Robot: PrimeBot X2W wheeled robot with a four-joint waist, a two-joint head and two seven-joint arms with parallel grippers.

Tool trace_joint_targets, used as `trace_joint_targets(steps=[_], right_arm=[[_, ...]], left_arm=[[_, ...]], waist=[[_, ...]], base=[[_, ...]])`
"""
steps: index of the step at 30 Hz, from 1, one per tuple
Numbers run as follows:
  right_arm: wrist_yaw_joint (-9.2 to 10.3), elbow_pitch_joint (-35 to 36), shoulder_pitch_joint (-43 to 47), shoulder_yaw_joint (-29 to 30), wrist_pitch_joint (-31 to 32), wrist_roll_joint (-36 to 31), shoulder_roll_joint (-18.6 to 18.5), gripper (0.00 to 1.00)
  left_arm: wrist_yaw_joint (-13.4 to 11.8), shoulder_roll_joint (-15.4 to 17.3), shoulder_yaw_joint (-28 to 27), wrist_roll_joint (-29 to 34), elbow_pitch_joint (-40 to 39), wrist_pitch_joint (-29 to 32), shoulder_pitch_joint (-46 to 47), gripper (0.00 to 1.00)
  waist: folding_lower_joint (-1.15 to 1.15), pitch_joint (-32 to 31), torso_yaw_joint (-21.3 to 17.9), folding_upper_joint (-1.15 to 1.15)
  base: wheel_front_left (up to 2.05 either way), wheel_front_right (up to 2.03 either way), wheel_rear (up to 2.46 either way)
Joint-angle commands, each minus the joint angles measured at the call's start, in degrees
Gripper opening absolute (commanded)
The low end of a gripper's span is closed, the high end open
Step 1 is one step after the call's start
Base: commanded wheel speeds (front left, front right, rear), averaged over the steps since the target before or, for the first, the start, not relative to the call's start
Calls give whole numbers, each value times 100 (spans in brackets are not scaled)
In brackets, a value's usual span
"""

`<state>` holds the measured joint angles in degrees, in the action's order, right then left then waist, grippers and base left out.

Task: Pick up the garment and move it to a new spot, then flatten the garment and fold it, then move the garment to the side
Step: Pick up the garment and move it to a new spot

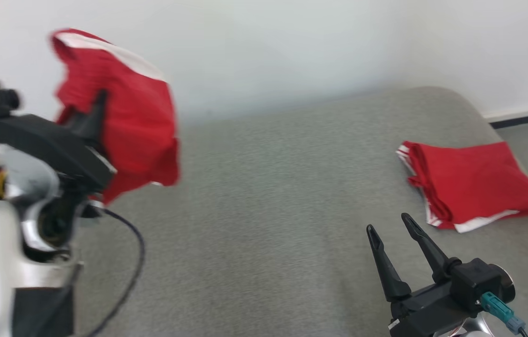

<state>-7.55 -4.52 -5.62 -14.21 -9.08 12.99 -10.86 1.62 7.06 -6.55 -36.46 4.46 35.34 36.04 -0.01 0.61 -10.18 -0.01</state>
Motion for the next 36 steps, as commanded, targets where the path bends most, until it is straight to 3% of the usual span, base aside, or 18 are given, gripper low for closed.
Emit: trace_joint_targets(steps=[1, 6, 16, 24, 25, 26, 27, 32, 36], right_arm=[[15, 27, 90, 13, 14, -50, -29, 100], [15, 39, 188, 40, 76, -59, -88, 100], [15, 69, 351, 47, 130, -25, -85, 100], [15, 6, 312, -24, 83, -41, -34, 100], [15, -11, 296, -26, 76, -54, -31, 100], [15, -29, 281, -17, 57, -71, -24, 100], [15, -51, 269, -24, 47, -78, -20, 100], [15, -173, 325, 55, -21, -109, 19, 100], [15, -242, 390, 145, -52, -116, 30, 100]], left_arm=[[55, -90, 123, -54, 25, -75, -120, 0], [130, -332, 585, -168, 154, -307, -253, 0], [102, -415, 1497, -596, 851, -1018, -666, 0], [90, -415, 2280, 19, 2128, -2371, -1013, 0], [50, -412, 2347, 117, 2285, -2605, -1013, 15], [39, -414, 2433, 193, 2453, -2843, -1022, 65], [-2, -417, 2494, 247, 2582, -3077, -1046, 100], [-191, -391, 2848, 818, 3064, -4178, -957, 100], [-228, -385, 2973, 1036, 3295, -4607, -1034, 100]], waist=[[1, -110, -406, 1], [1, -40, -718, 1], [1, 234, -1170, 1], [1, 384, -1259, 1], [1, 394, -1251, 1], [1, 406, -1233, 1], [1, 404, -1209, 1], [1, 350, -956, 1], [1, 245, -763, 1]], base=[[0, 0, 0], [0, 0, 0], [0, 0, 0], [0, 0, 0], [0, 0, 0], [0, 0, 0], [0, 0, 0], [0, 0, 0], [0, 0, 0]])
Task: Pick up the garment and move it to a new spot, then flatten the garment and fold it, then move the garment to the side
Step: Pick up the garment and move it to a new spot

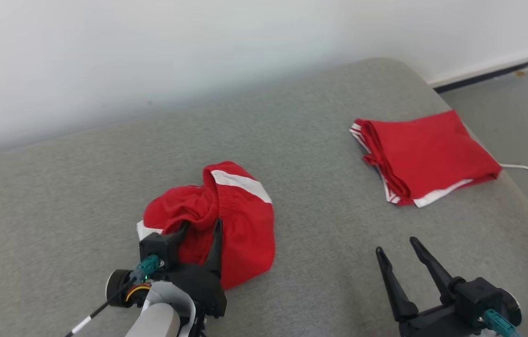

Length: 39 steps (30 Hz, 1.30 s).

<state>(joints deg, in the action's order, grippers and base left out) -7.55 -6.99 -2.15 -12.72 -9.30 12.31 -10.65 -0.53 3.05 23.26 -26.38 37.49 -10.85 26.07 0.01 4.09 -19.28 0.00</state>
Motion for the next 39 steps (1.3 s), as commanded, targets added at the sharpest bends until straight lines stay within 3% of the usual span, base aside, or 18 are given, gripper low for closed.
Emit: trace_joint_targets(steps=[1, 9, 14, 21, 26, 39], right_arm=[[15, -11, 70, 41, -42, -50, 0, 100], [15, -57, 233, 352, -105, -102, -16, 100], [15, -107, 334, 497, -140, -126, 49, 100], [15, -269, 442, 613, -249, -131, 45, 100], [15, -455, 463, 639, -361, -141, 27, 100], [15, -770, 431, 637, -490, -70, 87, 100]], left_arm=[[-16, 12, 16, 44, 42, -71, -76, 100], [-197, 189, -192, 282, -389, -429, -465, 100], [-361, 371, -620, 741, -1662, -432, -1207, 100], [-315, 405, -1184, 1131, -2623, -434, -2116, 100], [-173, 365, -1628, 1275, -2867, -434, -2616, 100], [457, 328, -2343, 1488, -2409, -435, -3293, 100]], waist=[[-1, -145, 220, 0], [-1, -410, 710, 0], [-1, -566, 1014, 0], [-1, -768, 1285, 0], [-1, -865, 1408, 0], [-1, -990, 1499, 0]], base=[[0, 0, 0], [0, 0, 0], [0, 0, 0], [0, 0, 0], [0, 0, 0], [0, 0, 0]])
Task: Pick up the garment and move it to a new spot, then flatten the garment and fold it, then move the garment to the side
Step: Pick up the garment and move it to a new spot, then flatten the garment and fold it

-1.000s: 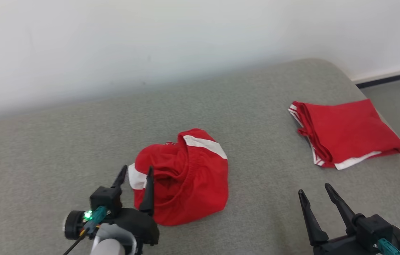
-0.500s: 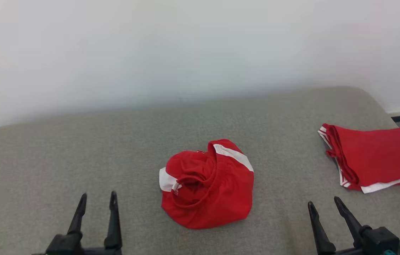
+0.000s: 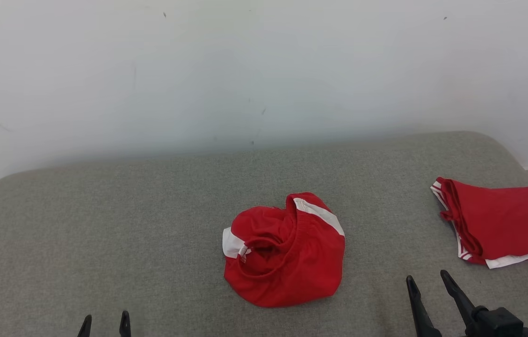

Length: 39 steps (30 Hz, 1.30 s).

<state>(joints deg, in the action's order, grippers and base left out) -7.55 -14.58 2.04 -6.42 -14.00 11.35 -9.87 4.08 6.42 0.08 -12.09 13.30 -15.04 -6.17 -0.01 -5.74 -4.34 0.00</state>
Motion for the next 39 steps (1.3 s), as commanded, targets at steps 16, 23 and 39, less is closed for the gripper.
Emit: trace_joint_targets(steps=[16, 23, 39], right_arm=[[15, -159, -53, -55, -33, 34, 45, 100], [15, -169, -66, -74, -53, 39, 61, 100], [15, -184, -70, -96, -69, 75, 59, 100]], left_arm=[[237, -214, -366, 282, 122, -17, -211, 100], [297, -265, -434, 368, 56, -16, -178, 100], [343, -315, -497, 478, -72, -17, -67, 100]], waist=[[1, 33, -45, 0], [1, 59, -68, 0], [1, 88, -111, 0]], base=[[0, 0, 0], [0, 0, 0], [0, 0, 0]])
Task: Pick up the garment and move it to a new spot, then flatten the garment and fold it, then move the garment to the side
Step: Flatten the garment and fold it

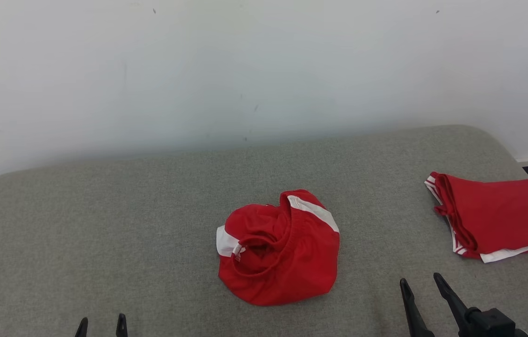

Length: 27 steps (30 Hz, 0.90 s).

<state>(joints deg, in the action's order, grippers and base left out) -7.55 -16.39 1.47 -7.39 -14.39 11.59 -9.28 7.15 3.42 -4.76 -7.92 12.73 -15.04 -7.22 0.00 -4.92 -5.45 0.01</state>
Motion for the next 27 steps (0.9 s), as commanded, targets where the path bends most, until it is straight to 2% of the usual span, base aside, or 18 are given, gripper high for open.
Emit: trace_joint_targets(steps=[1, 11, 18, 27], right_arm=[[15, -3, -10, 1, -33, 56, 1, 100], [15, 19, -58, -47, -40, 65, -23, 100], [15, 19, -141, -169, -8, 84, -24, 100], [15, 12, -243, -325, -1, 104, -28, 100]], left_arm=[[39, -16, -8, 48, -20, -17, 47, 100], [33, -35, 202, -65, -25, -17, 202, 100], [28, -40, 997, -448, 305, 57, 771, 100], [28, 72, 2021, -991, 684, 981, 1625, 100]], waist=[[0, 12, -1, -1], [0, 117, -71, -1], [0, 217, -382, -1], [0, 411, -1056, -1]], base=[[0, 0, 0], [0, 0, 0], [0, 0, 0], [0, 0, 0]])
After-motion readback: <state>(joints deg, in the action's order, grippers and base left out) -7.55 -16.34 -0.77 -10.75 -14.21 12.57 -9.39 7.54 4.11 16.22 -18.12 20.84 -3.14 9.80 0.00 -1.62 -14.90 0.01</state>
